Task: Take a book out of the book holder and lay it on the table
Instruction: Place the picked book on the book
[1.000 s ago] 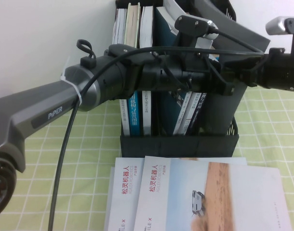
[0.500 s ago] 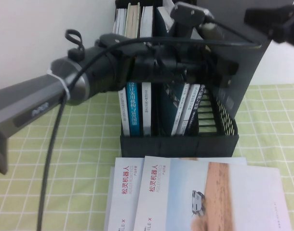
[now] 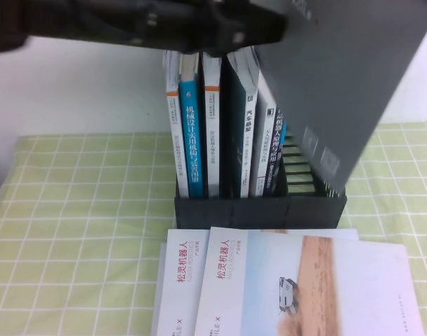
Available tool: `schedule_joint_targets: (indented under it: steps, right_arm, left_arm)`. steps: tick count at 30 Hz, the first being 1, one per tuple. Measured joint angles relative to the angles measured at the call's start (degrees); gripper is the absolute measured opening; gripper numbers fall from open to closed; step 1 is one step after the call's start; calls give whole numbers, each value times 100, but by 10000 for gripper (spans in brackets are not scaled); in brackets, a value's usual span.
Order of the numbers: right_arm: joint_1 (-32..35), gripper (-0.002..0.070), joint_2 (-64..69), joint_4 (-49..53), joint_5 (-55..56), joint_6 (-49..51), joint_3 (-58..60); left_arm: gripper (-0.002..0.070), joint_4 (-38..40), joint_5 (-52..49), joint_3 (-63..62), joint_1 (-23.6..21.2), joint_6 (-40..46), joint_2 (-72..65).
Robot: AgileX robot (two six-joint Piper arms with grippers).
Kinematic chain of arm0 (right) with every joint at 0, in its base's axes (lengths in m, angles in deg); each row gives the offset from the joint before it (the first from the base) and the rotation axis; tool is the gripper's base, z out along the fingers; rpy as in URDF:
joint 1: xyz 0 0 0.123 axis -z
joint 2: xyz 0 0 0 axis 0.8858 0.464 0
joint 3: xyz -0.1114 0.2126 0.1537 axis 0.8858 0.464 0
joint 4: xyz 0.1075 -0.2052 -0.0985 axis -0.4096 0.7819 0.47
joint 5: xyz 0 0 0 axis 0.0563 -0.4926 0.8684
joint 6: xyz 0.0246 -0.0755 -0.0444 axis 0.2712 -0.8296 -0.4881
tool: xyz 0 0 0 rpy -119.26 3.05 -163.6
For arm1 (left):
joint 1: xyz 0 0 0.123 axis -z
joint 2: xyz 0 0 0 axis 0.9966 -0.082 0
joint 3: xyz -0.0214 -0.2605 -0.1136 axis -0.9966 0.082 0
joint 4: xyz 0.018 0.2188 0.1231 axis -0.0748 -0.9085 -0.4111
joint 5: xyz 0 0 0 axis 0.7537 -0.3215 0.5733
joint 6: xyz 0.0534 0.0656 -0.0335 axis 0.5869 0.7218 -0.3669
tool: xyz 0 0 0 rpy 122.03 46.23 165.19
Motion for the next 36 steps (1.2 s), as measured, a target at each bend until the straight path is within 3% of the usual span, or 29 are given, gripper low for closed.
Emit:
schedule_joint_targets:
  steps: [6, 13, 18, 29, 32, 36]
  right_arm:
    - [0, 6, -411, 694, -719, 364, -276]
    - [-348, 6, -801, 1755, -1255, 474, -291]
    - [-1333, 5, -889, 3724, -1268, 1054, -291]
    - [-4020, 5, 169, 8962, -765, 3784, -145]
    - [-4546, 5, 662, 9683, -510, 4164, -145]
    - [-4896, 5, 1334, 9879, -72, 4437, -145]
  left_arm:
    - [-4, -1128, -1365, 0, -522, -829, 742]
    - [-4, -1834, -1581, 476, -599, -1400, 1939]
    - [-4, -1869, -1300, 1613, -599, -1729, 3001]
    - [-3, -1405, 537, 5033, -599, -2268, 5271]
    - [-3, -1084, 953, 5643, -599, -2339, 5622]
    - [-3, -869, 1190, 6062, -599, -2351, 5787]
